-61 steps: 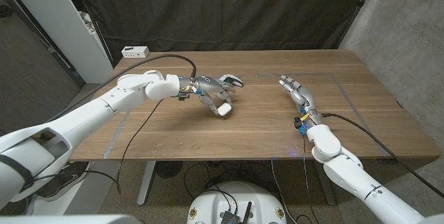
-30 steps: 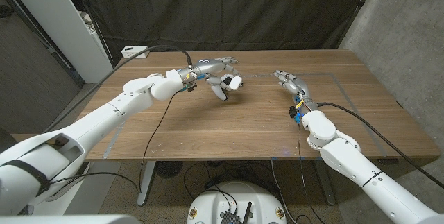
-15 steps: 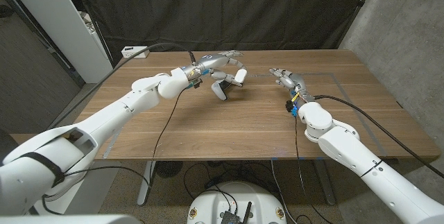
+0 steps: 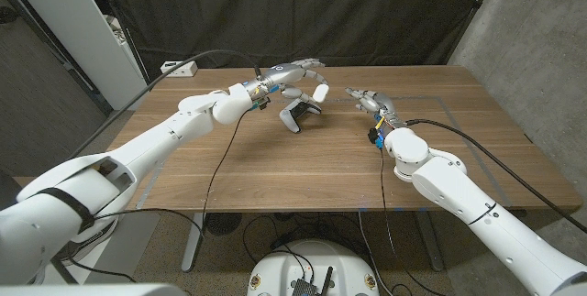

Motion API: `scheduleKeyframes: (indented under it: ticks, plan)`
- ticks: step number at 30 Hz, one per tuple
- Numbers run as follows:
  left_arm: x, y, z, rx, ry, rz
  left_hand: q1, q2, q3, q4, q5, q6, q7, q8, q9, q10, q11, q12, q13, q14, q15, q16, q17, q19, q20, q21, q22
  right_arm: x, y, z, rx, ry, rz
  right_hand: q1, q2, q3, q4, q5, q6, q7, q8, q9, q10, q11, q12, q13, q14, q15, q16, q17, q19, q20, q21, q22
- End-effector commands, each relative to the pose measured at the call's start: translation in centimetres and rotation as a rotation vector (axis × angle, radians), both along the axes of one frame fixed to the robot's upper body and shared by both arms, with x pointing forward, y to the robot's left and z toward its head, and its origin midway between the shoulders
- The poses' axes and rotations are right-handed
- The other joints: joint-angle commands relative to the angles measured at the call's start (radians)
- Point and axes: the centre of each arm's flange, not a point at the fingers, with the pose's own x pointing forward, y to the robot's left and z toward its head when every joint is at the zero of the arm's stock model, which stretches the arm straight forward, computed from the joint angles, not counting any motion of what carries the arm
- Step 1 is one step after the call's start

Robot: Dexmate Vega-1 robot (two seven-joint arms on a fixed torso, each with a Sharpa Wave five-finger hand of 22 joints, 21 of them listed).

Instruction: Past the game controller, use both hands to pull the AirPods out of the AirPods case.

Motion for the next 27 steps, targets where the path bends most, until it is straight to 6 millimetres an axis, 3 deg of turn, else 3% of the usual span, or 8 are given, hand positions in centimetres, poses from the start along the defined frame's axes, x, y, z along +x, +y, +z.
scheduleKeyframes:
  ticks: [1, 10, 27]
  plan:
    - [-0.5, -0.9, 1.3, 0.061, -0.083, -0.017, 0.004, 0.013, 0.009, 0.005, -0.001, 0.27, 0.057, 0.04, 0.035, 0.007, 0.0, -0.001, 0.004, 0.008, -0.004, 0.0, 0.002, 0.011, 0.002, 0.001, 0.003, 1.0, 0.9, -0.1, 0.087, 0.053, 0.072, -0.006, -0.014, -0.011, 0.001, 0.001, 0.04, 0.031, 0.01, 0.002, 0.031, 0.018, 0.009, -0.001, 0.044, -0.002, 0.012, 0.004, 0.029, 0.003, 0.007, 0.002]
    - [-0.6, -1.6, 1.1, 0.078, -0.102, -0.01, 0.004, 0.013, 0.009, 0.006, -0.003, 0.274, 0.057, 0.04, 0.038, 0.013, -0.006, -0.001, 0.004, 0.015, -0.007, 0.0, 0.002, 0.015, 0.002, 0.001, 0.004, 1.5, 1.9, 0.4, 0.102, 0.037, 0.117, 0.012, -0.021, -0.008, -0.008, 0.002, 0.094, 0.078, 0.02, 0.0, 0.062, 0.038, 0.014, -0.006, 0.085, 0.001, 0.017, 0.003, 0.049, 0.018, 0.005, 0.002]
    - [-0.3, -2.3, 1.1, 0.096, -0.124, 0.015, 0.004, 0.013, 0.009, 0.009, -0.005, 0.279, 0.053, 0.039, 0.045, 0.017, -0.006, -0.005, 0.004, 0.02, -0.006, -0.002, 0.002, 0.017, 0.002, -0.001, 0.004, 1.6, 4.3, 0.6, 0.082, 0.02, 0.18, 0.042, -0.02, 0.002, -0.015, 0.006, 0.131, 0.094, 0.023, -0.002, 0.095, 0.037, 0.018, -0.01, 0.127, 0.003, 0.024, 0.004, 0.065, 0.055, 0.003, 0.002]
